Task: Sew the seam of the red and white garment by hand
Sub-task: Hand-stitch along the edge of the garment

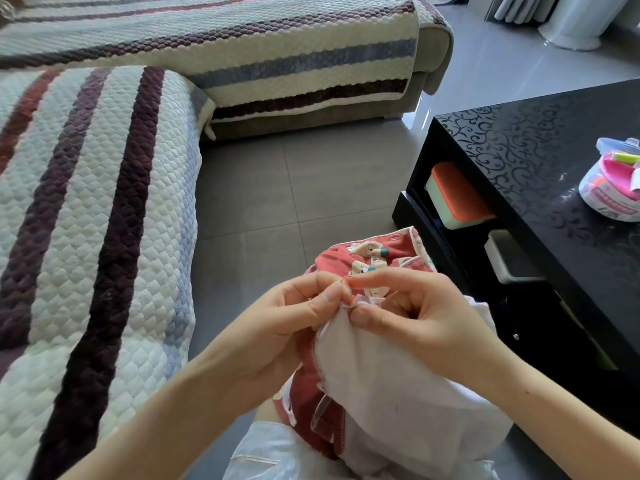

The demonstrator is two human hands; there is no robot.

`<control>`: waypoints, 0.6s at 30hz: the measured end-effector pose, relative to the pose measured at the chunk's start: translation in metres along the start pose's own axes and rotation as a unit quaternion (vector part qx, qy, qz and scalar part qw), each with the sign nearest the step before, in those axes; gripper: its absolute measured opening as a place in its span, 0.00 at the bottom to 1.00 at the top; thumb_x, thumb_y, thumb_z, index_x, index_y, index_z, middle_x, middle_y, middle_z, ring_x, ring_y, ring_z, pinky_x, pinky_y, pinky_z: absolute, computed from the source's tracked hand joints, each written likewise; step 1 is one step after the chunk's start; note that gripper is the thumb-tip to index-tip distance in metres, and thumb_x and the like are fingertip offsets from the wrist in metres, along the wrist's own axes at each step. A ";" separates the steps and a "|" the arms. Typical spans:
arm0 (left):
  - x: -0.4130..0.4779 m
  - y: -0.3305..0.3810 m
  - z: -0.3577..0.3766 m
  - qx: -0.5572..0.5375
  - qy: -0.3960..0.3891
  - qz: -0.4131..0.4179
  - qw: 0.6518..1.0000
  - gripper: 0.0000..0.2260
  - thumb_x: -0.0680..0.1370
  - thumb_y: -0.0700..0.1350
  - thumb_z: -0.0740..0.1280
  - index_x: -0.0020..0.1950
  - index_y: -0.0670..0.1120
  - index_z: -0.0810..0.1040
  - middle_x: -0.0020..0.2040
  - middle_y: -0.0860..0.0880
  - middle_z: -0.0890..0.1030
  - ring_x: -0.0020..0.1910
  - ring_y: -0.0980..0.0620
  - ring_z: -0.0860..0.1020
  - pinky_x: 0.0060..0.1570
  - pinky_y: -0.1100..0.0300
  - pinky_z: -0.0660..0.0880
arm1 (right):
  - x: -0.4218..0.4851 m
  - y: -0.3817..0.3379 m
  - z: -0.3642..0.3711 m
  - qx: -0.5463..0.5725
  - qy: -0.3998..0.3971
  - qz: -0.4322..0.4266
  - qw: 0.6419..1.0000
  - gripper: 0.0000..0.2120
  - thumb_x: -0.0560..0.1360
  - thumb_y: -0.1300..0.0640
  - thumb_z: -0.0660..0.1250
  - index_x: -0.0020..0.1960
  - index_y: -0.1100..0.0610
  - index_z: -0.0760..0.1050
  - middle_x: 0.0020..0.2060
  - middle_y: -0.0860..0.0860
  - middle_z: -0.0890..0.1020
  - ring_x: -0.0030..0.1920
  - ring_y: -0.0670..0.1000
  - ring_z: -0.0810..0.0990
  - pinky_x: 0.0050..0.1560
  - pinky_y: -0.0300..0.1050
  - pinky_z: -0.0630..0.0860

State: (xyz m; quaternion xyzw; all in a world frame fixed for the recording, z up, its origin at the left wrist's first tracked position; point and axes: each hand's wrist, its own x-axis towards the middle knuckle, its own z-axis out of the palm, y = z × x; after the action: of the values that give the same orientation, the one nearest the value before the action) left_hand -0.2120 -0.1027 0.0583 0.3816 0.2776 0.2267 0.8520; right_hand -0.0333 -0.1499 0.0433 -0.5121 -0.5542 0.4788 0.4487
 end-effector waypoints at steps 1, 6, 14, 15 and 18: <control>0.000 0.002 0.002 -0.008 -0.002 0.000 1.000 0.08 0.68 0.50 0.75 0.39 0.47 0.81 0.41 0.48 0.82 0.38 0.55 0.79 0.36 0.66 0.76 | 0.000 -0.001 0.000 -0.004 0.006 0.001 1.000 0.09 0.68 0.54 0.72 0.47 0.50 0.82 0.22 0.45 0.59 0.23 0.42 0.57 0.25 0.33 0.55; 0.004 0.005 0.009 0.020 0.040 0.012 0.999 0.06 0.73 0.40 0.70 0.36 0.45 0.81 0.36 0.47 0.81 0.33 0.55 0.79 0.32 0.66 0.75 | 0.001 -0.011 -0.006 0.003 0.007 0.007 1.000 0.08 0.68 0.51 0.73 0.42 0.54 0.83 0.22 0.51 0.59 0.24 0.46 0.56 0.25 0.35 0.54; 0.013 0.012 0.002 -0.015 0.006 -0.002 1.000 0.05 0.71 0.44 0.73 0.41 0.43 0.80 0.37 0.48 0.80 0.34 0.54 0.79 0.34 0.64 0.76 | 0.008 -0.021 -0.015 0.140 -0.098 0.134 0.976 0.09 0.63 0.49 0.73 0.34 0.54 0.77 0.30 0.55 0.63 0.30 0.50 0.58 0.30 0.42 0.54; 0.014 0.012 0.000 -0.039 -0.019 -0.009 0.999 0.07 0.69 0.44 0.75 0.42 0.43 0.80 0.38 0.48 0.81 0.35 0.54 0.80 0.35 0.64 0.77 | 0.009 -0.022 -0.015 0.154 -0.096 0.146 0.973 0.09 0.62 0.50 0.73 0.33 0.54 0.76 0.30 0.56 0.60 0.30 0.51 0.56 0.30 0.42 0.53; 0.016 0.009 0.000 -0.122 -0.074 -0.029 0.989 0.08 0.66 0.42 0.77 0.40 0.43 0.81 0.39 0.47 0.82 0.37 0.53 0.81 0.38 0.62 0.78 | 0.008 -0.025 -0.014 0.162 -0.094 0.174 0.967 0.07 0.59 0.52 0.71 0.30 0.53 0.75 0.34 0.59 0.54 0.32 0.55 0.52 0.30 0.43 0.52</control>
State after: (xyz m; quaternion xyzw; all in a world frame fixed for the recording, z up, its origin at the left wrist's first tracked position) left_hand -0.2011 -0.0879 0.0603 0.2825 0.1950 0.2055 0.9165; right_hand -0.0237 -0.1417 0.0697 -0.4741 -0.4115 0.6784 0.3817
